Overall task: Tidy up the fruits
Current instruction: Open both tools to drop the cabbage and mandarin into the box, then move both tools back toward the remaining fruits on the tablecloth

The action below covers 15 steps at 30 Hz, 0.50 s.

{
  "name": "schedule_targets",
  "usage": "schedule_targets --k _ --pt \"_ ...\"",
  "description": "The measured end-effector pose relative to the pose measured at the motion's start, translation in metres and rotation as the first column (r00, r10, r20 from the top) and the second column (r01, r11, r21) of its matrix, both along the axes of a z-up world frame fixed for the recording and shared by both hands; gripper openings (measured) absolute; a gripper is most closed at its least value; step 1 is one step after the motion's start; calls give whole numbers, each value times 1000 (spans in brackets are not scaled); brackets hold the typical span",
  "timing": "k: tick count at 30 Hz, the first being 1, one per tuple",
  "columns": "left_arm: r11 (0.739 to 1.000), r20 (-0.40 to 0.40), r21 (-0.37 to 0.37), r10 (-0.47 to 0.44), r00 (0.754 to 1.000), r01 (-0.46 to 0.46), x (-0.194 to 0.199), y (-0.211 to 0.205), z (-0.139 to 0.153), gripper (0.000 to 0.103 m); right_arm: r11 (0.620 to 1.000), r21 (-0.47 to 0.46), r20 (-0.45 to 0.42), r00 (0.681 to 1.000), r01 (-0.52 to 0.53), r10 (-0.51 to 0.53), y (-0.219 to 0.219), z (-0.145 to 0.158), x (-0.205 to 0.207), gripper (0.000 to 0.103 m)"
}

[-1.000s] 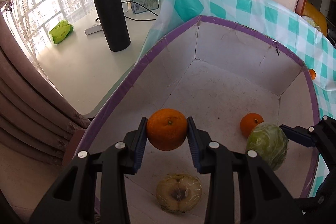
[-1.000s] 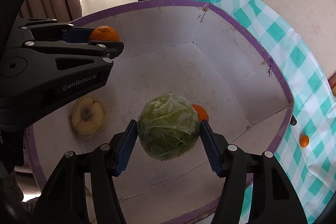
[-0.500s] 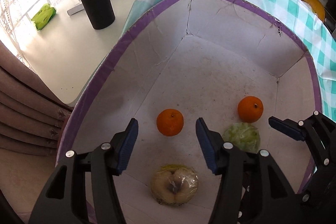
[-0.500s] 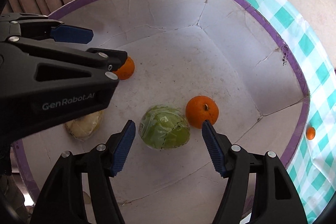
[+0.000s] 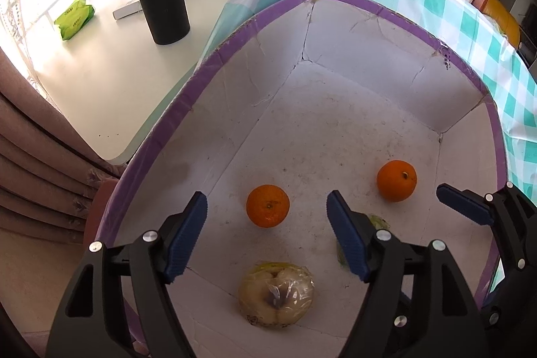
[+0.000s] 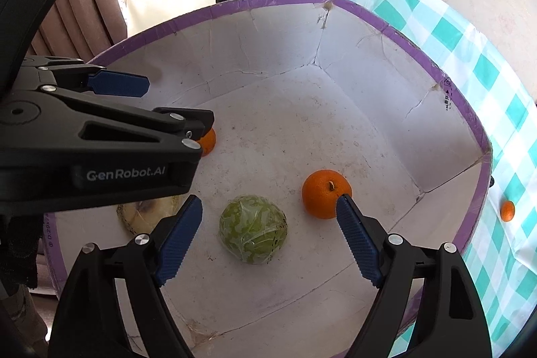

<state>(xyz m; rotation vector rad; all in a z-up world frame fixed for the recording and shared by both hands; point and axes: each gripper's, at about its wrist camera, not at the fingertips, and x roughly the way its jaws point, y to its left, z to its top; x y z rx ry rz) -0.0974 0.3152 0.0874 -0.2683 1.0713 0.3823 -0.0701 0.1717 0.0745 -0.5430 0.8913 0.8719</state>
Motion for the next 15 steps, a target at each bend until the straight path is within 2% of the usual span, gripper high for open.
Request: schedule_targets --k 2,5,7,9,11,15 --pt "999 47 30 28 999 -30 -4 -1 7 82 997 76 16 1000 -16 15 -8 6 -6 86" --pt "990 126 112 77 989 -91 -12 -7 20 93 982 189 58 998 -22 11 -28 20 -12 87" --pt "971 199 177 126 972 -162 -20 -14 33 93 953 300 92 996 -39 12 -49 35 -15 87" --pt "948 300 219 161 940 -232 -30 -29 51 95 913 405 163 986 -42 -27 -76 50 -16 88" --pt "940 418 223 147 897 -258 -38 -50 71 101 869 494 216 973 -32 -87 -104 62 -15 88" --pt "941 577 270 12 817 -204 -41 -109 105 101 794 603 209 948 70 -242 -164 69 4 88"
